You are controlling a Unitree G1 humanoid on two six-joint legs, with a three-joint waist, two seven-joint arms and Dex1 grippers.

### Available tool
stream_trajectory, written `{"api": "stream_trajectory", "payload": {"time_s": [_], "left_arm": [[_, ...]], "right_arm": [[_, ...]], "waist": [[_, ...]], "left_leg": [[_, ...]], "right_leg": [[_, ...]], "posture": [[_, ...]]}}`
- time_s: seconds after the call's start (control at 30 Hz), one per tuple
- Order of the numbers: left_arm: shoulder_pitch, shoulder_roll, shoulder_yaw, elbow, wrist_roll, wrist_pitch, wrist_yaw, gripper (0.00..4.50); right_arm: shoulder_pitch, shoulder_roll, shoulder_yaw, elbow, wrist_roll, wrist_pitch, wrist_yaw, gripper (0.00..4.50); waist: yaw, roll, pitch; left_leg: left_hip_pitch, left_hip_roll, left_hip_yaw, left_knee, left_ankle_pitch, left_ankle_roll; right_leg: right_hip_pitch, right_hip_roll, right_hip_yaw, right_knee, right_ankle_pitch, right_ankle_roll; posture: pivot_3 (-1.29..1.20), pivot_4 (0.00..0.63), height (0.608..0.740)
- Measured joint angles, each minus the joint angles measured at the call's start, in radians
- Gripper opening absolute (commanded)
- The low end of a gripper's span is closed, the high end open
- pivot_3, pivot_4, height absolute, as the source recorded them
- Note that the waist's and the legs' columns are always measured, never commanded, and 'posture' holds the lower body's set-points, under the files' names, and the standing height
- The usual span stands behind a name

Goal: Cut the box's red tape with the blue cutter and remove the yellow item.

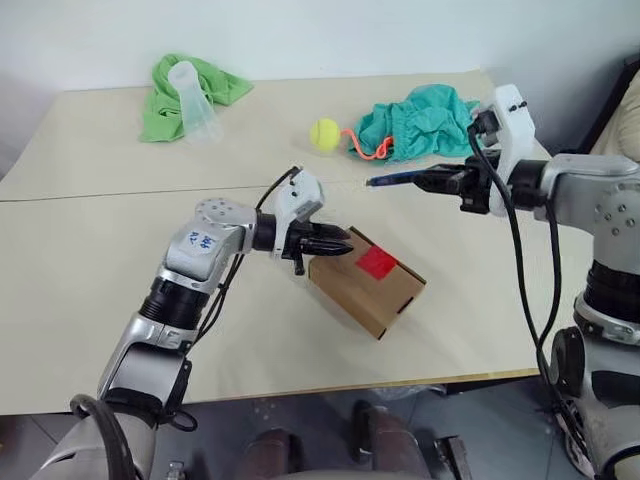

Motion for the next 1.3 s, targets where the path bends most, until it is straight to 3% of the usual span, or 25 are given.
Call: {"api": "stream_trajectory", "payload": {"time_s": [0.03,0.07,0.4,1.3], "left_arm": [[-0.005,0.0,-0.008,0.0,0.001,0.006,-0.009,0.01],[-0.01,-0.002,-0.015,0.003,0.002,0.013,-0.017,0.0],[-0.05,-0.016,-0.083,0.124,0.077,-0.043,-0.038,0.0],[-0.109,-0.071,-0.127,0.199,0.157,-0.108,-0.076,0.0]], "right_arm": [[0.009,-0.002,0.001,-0.018,0.005,0.015,-0.005,0.14],[0.019,-0.005,0.001,-0.038,0.011,0.029,-0.01,0.14],[0.069,-0.01,-0.024,-0.197,0.066,0.122,-0.065,0.14],[0.191,-0.08,-0.081,-0.266,0.291,0.123,-0.232,0.14]], "waist": [[0.001,0.0,0.0],[0.003,0.0,0.0],[0.026,0.0,0.0],[0.047,0.0,0.0]], "left_leg": [[0.0,0.0,0.0,0.0,0.0,0.0],[0.0,0.0,0.0,0.001,0.0,0.0],[0.0,0.0,0.001,0.005,0.0,0.001],[0.001,-0.001,-0.003,0.014,-0.004,0.009]], "right_leg": [[0.0,0.0,0.0,0.0,0.0,0.0],[0.0,0.0,0.001,0.0,0.0,0.0],[0.001,0.001,0.002,0.0,0.003,0.0],[0.011,-0.001,0.001,-0.006,0.008,0.005]], "posture": [[0.0,0.15,0.74],[0.0,0.15,0.74],[0.0,0.15,0.74],[0.0,0.15,0.74]]}}
